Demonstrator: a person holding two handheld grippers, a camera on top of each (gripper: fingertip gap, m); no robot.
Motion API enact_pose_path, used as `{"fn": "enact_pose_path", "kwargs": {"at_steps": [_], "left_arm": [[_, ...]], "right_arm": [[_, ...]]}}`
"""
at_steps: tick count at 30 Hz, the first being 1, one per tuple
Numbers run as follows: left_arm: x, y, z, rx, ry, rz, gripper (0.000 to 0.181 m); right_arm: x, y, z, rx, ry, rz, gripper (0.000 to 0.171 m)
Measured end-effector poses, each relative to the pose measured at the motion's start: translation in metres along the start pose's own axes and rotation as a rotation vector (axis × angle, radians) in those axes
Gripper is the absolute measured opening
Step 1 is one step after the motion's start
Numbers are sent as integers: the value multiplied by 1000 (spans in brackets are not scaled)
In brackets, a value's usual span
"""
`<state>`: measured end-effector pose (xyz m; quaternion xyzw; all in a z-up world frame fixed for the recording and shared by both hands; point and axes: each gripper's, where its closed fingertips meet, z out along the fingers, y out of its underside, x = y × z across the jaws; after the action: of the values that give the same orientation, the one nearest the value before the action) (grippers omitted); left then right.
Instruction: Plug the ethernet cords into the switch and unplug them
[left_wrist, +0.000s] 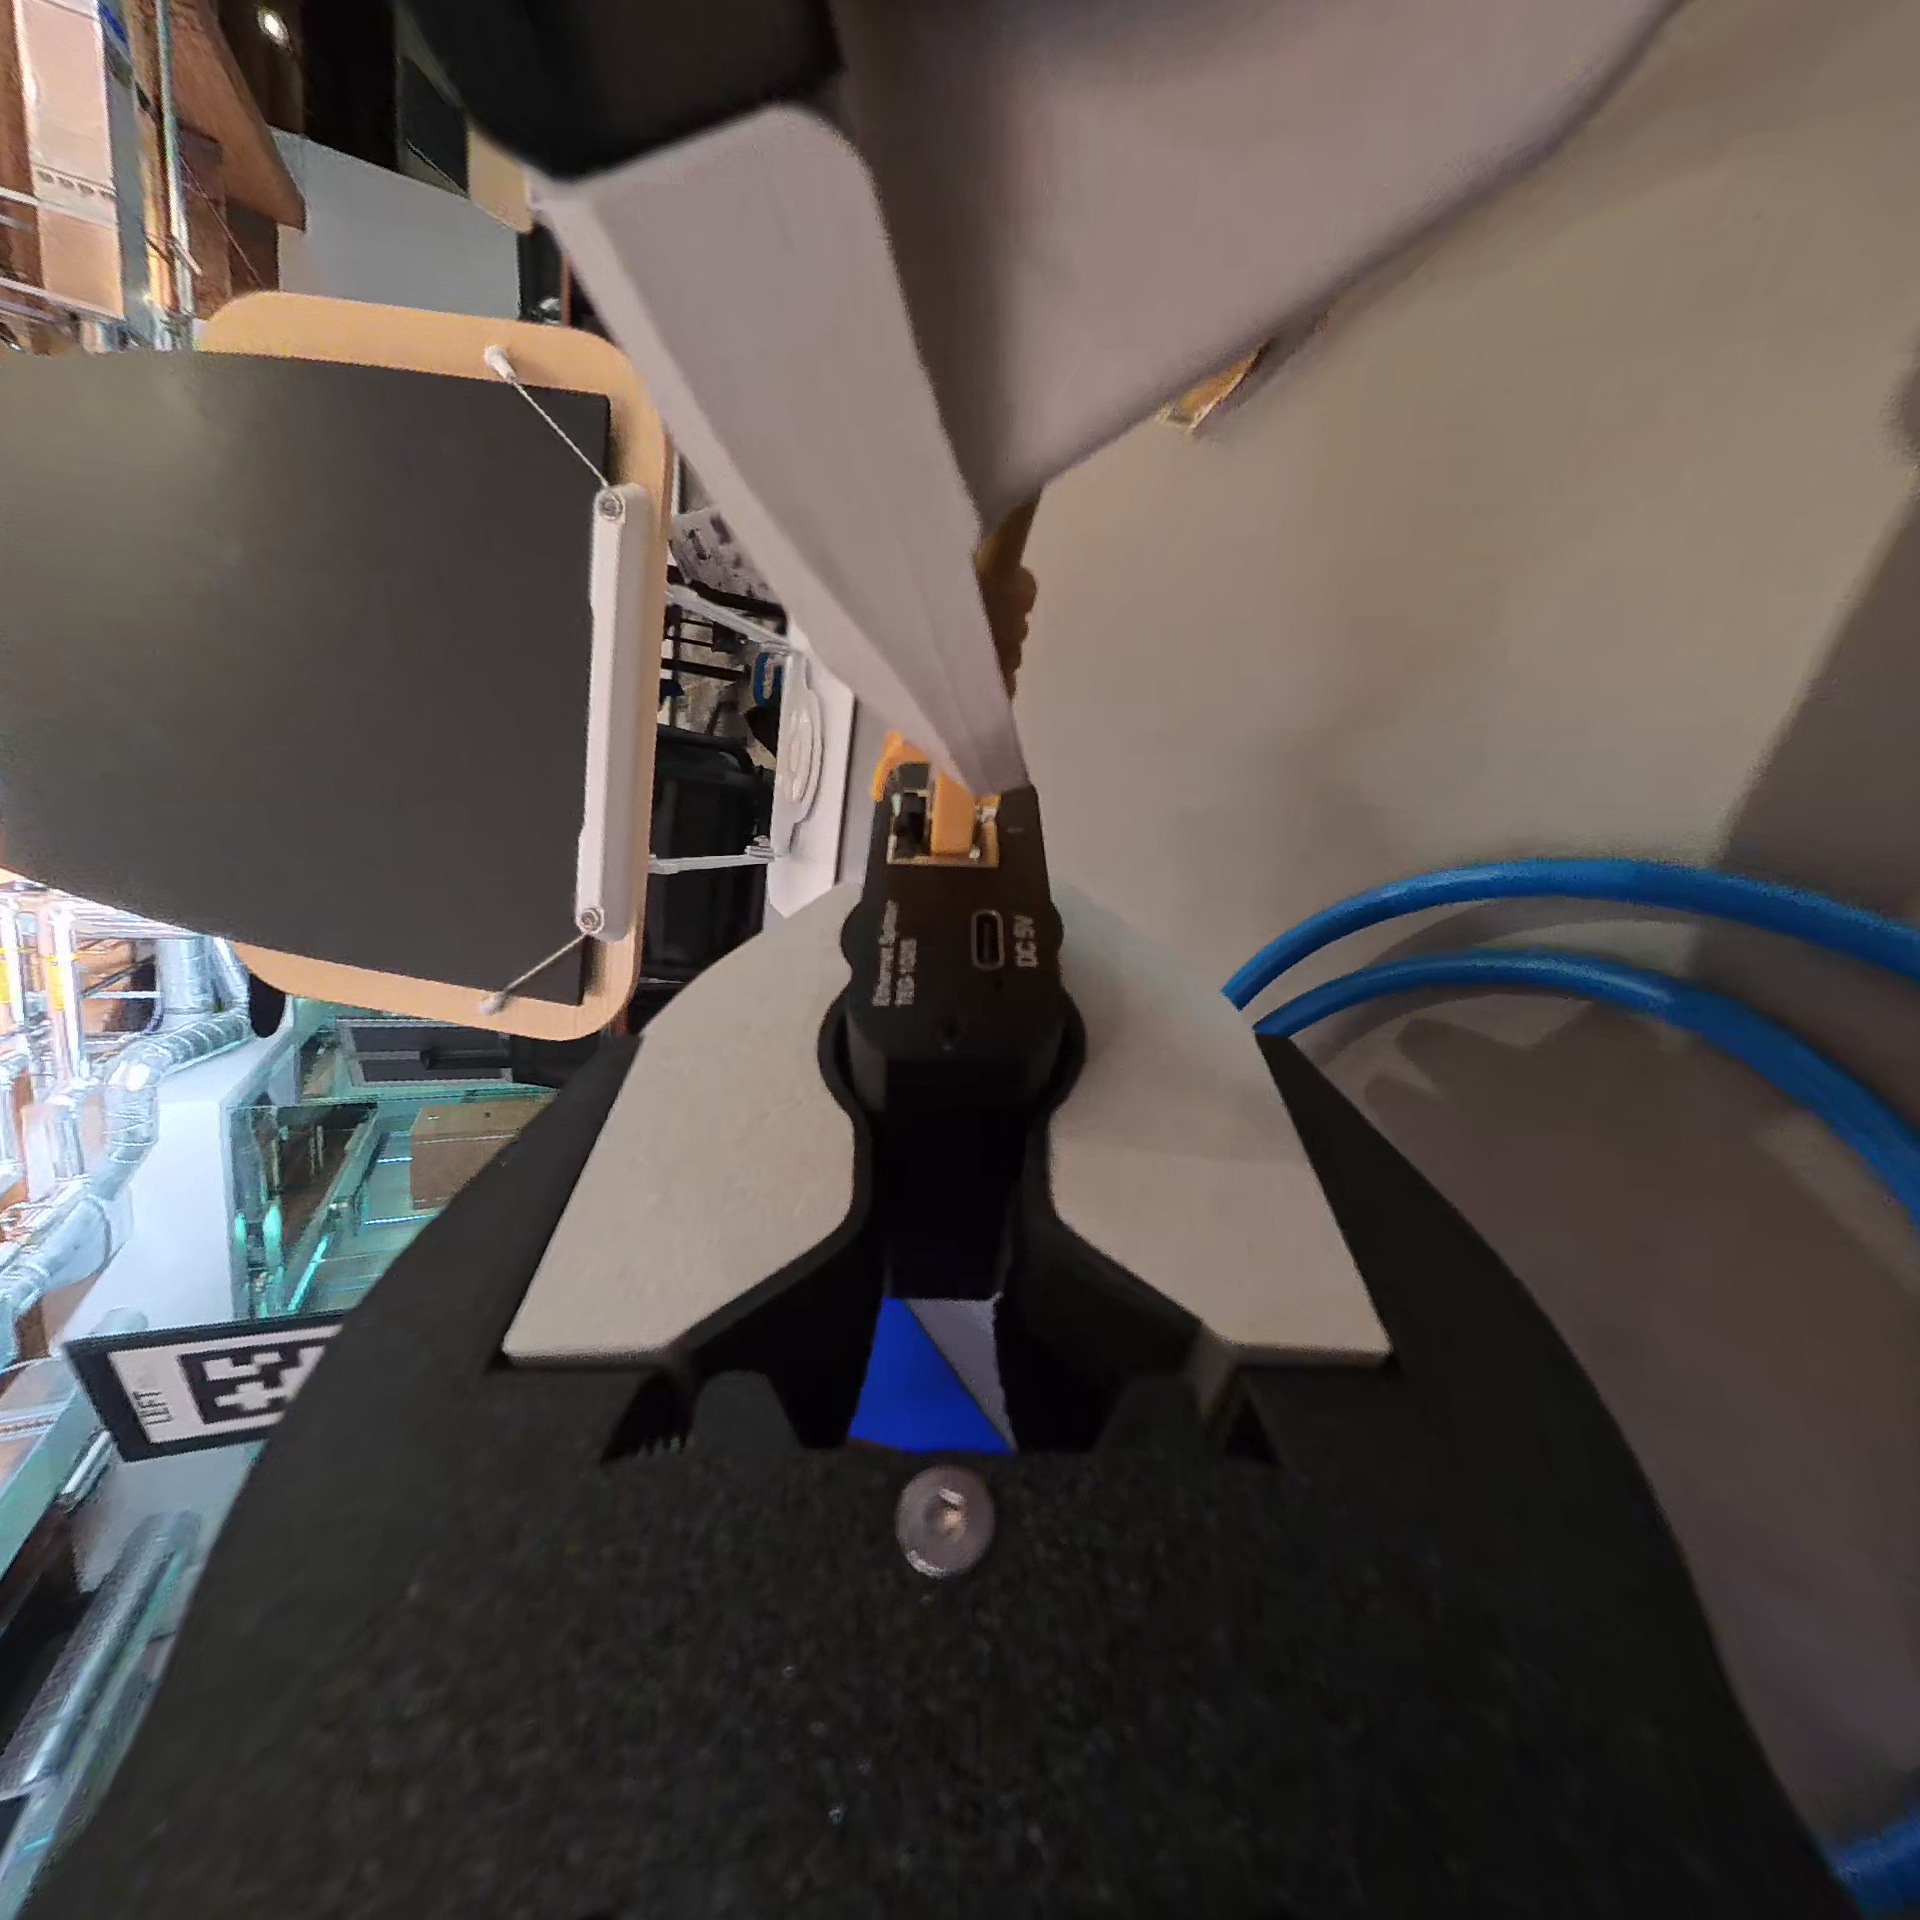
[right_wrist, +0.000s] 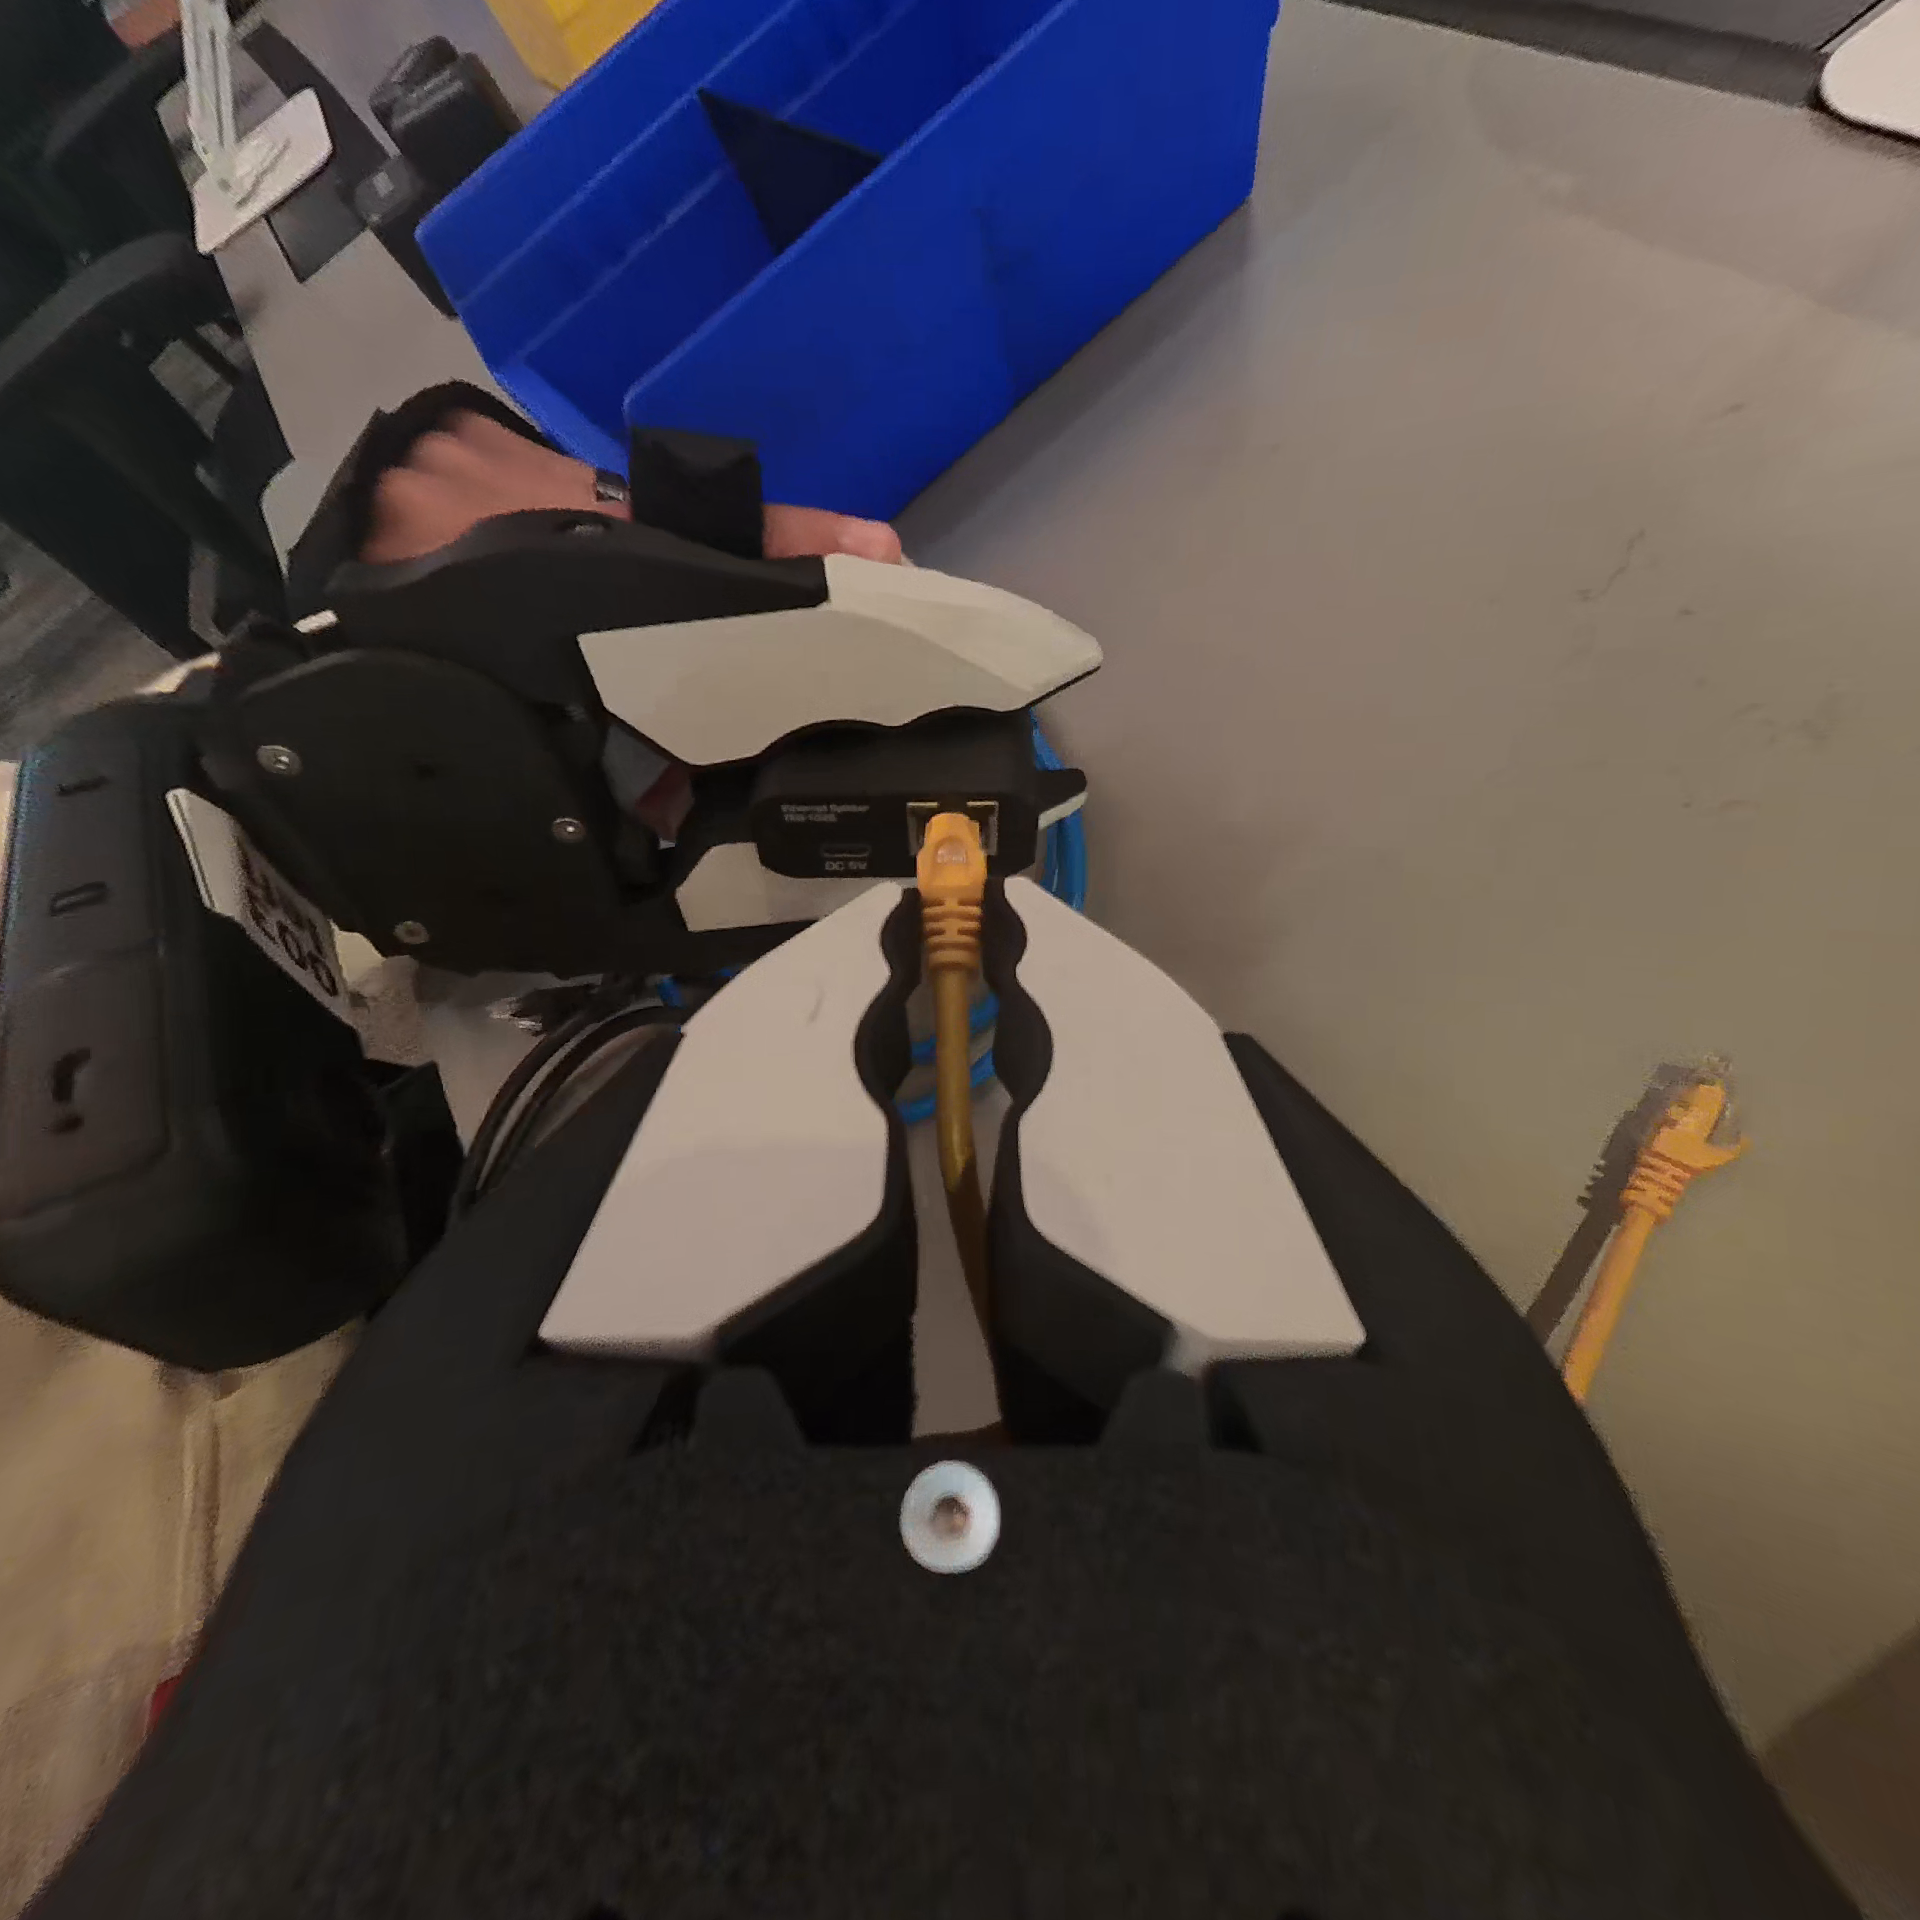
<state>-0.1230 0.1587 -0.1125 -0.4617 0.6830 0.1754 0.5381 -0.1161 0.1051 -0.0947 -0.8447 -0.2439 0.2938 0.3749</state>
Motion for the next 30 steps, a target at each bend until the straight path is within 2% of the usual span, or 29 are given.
{"fn": "enact_pose_path", "kwargs": {"at_steps": [6,8,10,12,14,18,20,30], "left_arm": [[8,-12,-4,58,57,-1,27],[16,-16,-11,112,144,-16,26],[21,-14,-14,98,196,-43,26],[21,-13,-16,83,197,-23,25],[20,-16,-18,75,185,6,26],[23,-21,-19,64,190,13,26],[22,-21,-19,60,190,9,26],[24,-22,-19,65,222,-34,26]], "right_arm": [[-3,7,-9,37,-45,24,11],[-9,12,-10,13,-40,-118,12],[-7,15,-12,-9,31,-309,12],[-8,18,-13,-69,74,-510,34],[-9,15,-13,-94,139,-723,39],[-14,5,-13,-85,173,-978,22],[-9,10,-12,-135,174,-1048,21],[-3,10,-11,-93,221,-1212,16]]}}
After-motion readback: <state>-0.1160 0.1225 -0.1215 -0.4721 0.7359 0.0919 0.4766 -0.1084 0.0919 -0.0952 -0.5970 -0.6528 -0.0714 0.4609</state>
